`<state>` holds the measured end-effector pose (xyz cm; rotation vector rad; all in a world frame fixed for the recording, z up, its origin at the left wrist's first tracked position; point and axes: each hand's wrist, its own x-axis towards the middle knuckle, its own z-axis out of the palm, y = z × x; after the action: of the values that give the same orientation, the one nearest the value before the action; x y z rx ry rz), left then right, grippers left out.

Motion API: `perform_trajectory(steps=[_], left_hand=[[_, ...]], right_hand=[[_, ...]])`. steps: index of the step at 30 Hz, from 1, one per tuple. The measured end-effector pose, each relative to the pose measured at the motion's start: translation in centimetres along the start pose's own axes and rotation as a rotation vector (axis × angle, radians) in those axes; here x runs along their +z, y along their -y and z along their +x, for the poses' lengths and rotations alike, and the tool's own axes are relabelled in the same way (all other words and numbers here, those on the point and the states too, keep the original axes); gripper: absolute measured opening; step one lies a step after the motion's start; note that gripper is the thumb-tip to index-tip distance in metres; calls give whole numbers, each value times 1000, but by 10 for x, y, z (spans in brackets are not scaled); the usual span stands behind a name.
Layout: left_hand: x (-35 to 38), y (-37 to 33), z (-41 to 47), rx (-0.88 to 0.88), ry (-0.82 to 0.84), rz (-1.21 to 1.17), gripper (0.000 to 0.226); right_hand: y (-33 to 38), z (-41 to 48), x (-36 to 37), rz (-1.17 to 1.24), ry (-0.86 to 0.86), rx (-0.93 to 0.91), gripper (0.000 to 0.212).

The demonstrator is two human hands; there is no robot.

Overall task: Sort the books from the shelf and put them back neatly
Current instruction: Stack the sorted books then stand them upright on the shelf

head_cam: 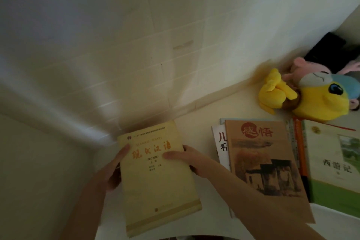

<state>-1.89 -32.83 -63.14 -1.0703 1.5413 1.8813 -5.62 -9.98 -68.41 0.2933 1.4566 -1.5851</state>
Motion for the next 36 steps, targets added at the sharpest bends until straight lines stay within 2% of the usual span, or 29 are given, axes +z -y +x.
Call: perform_trajectory(steps=[1, 4, 11, 14, 19, 25, 31, 33, 35, 36], left_hand=[[0, 1, 0, 4, 8, -8, 62], [0, 4, -3, 11, 16, -38, 54], [-20, 13, 1, 58, 3, -70, 35], [-15, 12, 0, 65, 1, -39, 35], [-7, 10, -3, 80, -36, 7, 38], [1, 2, -9, 28, -78, 59, 54], [5, 0, -13, 27, -133, 52, 50], [5, 0, -14, 62, -147, 67, 45], [6, -1, -16, 69, -146, 71, 45], [6, -2, -16, 67, -145, 73, 46]], right_hand=[[0, 1, 2, 6, -25, 6, 66], [-6, 8, 9, 6, -128, 23, 92], [-9, 23, 38, -136, -188, 51, 123], [-9, 14, 45, -139, -196, 28, 122], [-12, 5, 36, -277, -228, -38, 103], [-6, -2, 28, -323, -157, 58, 109], [-1, 7, 19, -307, -193, 88, 110], [0, 11, 23, -319, -184, 80, 120], [-1, 12, 23, -197, -146, 93, 127], [-1, 12, 19, -81, -122, 96, 120]])
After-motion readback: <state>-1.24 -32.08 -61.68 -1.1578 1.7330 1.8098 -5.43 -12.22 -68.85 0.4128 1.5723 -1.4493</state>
